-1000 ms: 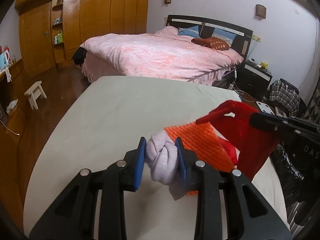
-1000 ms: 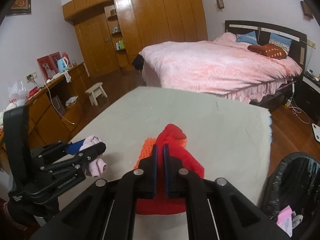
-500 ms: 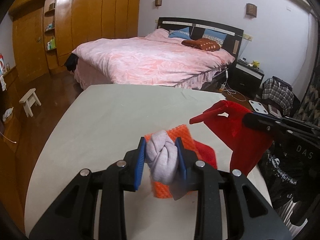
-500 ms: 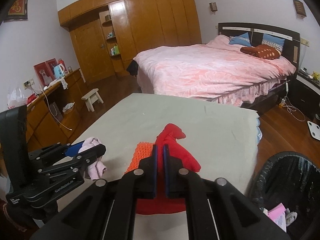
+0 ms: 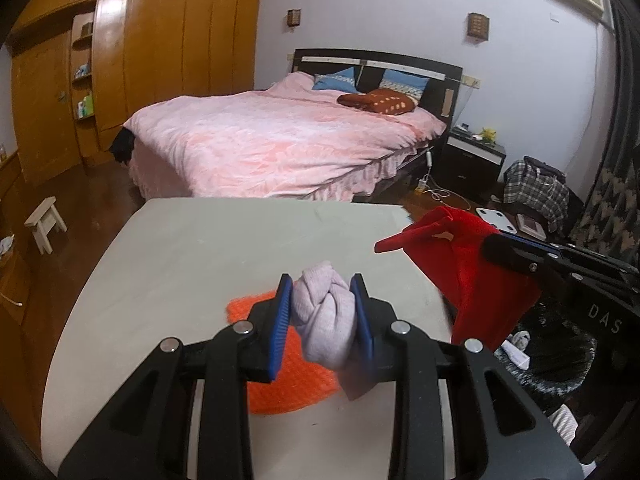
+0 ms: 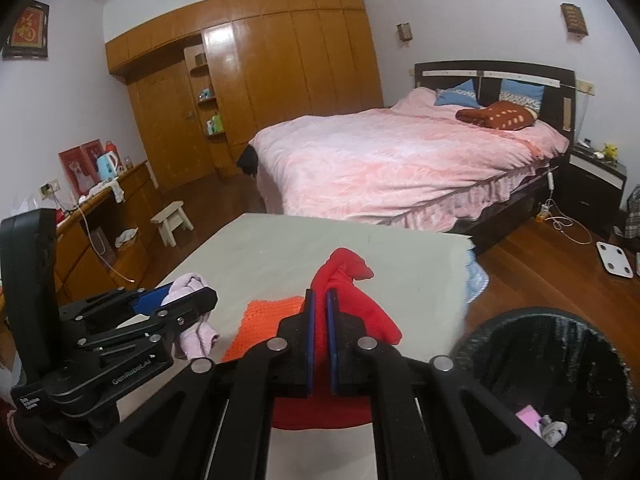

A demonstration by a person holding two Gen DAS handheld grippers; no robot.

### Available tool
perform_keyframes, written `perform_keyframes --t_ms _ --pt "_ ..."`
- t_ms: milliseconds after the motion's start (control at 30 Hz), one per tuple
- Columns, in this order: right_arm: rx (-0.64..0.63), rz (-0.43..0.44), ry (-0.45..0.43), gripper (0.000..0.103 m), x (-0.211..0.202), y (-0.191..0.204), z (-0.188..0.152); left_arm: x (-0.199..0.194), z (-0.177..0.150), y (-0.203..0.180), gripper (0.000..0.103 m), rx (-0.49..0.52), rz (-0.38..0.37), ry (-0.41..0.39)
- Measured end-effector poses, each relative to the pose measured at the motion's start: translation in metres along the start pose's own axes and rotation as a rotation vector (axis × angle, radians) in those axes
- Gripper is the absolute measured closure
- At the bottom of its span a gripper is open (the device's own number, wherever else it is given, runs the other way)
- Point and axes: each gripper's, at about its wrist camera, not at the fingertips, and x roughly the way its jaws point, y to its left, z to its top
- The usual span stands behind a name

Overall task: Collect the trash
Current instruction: 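Lift the pink glove and red glove and carry them toward the bin, then open both grippers to drop the pink and red gloves into the bin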

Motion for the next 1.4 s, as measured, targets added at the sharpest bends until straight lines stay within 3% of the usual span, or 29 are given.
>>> perform_keyframes --t_ms 800,1400 --pt "0.067 -0.203 -0.077 0.098 -0.088 -0.117 -0.003 0.026 0.029 -0.147 0.074 0.111 -0.206 -0.031" --pt "0.168 -0.351 -0.047 0.098 -0.11 -0.214 -0.043 0.083 0.011 -0.26 0.074 0.226 -0.356 0.02"
